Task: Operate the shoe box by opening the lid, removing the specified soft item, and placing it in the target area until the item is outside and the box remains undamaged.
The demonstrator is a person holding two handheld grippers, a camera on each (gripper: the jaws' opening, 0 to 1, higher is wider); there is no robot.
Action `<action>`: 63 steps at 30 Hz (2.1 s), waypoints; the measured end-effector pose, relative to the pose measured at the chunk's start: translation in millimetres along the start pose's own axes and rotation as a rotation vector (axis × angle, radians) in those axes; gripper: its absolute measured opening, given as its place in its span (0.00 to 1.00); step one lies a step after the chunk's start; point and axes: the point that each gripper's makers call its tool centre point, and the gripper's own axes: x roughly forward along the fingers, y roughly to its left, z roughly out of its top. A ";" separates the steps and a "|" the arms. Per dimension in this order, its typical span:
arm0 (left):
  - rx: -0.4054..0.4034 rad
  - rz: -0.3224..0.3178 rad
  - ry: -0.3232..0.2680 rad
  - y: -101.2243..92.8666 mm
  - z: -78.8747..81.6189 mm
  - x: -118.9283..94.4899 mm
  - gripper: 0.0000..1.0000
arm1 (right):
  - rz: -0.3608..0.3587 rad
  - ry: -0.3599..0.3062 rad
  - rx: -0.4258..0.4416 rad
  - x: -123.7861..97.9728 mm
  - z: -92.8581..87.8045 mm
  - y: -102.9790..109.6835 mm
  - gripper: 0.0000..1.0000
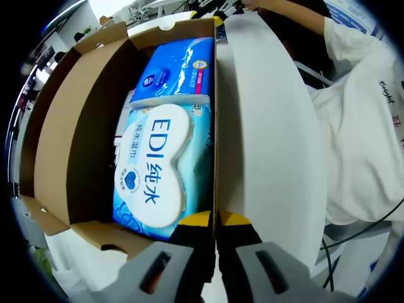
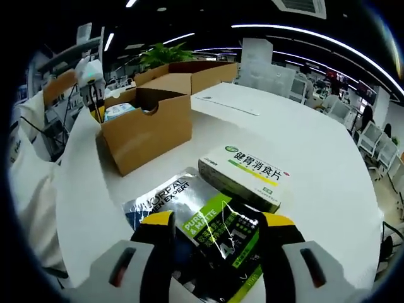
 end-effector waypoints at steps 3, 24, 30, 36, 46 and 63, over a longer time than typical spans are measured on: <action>0.002 0.001 -0.001 1.4 0.2 -0.3 0.01 | 0.009 0.011 -0.001 3.0 -2.9 2.6 0.55; 0.004 0.002 -0.002 5.1 1.1 -2.5 0.01 | -0.006 0.007 0.007 4.6 -4.7 0.8 0.62; 0.005 0.004 -0.002 4.4 0.9 -3.0 0.01 | 0.018 0.013 0.094 7.2 -10.3 0.9 0.63; 0.007 0.005 -0.003 6.4 1.0 -3.9 0.01 | 0.009 0.005 0.083 9.0 -8.3 -1.1 0.63; 0.010 0.006 -0.005 7.2 1.3 -5.0 0.01 | 0.005 -0.013 0.081 9.3 -8.4 -2.2 0.63; 0.009 0.006 -0.005 4.4 1.0 -3.5 0.01 | 0.051 -0.031 0.048 9.9 -8.0 0.4 0.63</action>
